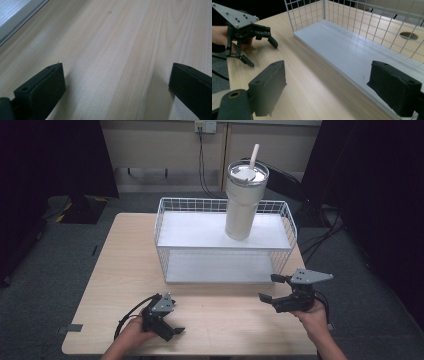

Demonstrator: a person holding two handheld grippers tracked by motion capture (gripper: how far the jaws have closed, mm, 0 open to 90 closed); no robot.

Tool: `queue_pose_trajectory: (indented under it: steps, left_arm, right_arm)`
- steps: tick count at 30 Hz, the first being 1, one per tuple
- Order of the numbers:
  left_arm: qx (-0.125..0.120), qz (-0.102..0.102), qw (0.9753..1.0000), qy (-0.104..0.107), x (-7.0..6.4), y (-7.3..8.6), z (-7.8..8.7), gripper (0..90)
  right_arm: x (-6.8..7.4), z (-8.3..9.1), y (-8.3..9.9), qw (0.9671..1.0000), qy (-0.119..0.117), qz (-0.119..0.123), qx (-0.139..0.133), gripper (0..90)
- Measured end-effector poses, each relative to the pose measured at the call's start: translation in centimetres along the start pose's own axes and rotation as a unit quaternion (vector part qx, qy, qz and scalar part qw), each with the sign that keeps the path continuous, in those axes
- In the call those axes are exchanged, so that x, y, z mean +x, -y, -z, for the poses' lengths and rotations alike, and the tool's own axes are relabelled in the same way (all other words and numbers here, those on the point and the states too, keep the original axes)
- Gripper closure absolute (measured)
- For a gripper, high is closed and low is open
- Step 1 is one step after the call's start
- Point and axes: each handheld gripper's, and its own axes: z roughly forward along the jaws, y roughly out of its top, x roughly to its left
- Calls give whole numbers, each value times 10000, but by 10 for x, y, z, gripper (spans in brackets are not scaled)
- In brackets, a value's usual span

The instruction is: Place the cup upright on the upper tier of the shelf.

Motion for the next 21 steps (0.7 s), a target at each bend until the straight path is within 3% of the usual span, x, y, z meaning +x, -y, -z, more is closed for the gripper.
queue_pose_trajectory:
  steps: [21]
  left_arm:
    - [-1, 1, 10000, -1, 0, 0, 0, 0]
  right_arm:
    - [-5, -14, 64, 9984, 14, -289, 483, 138]
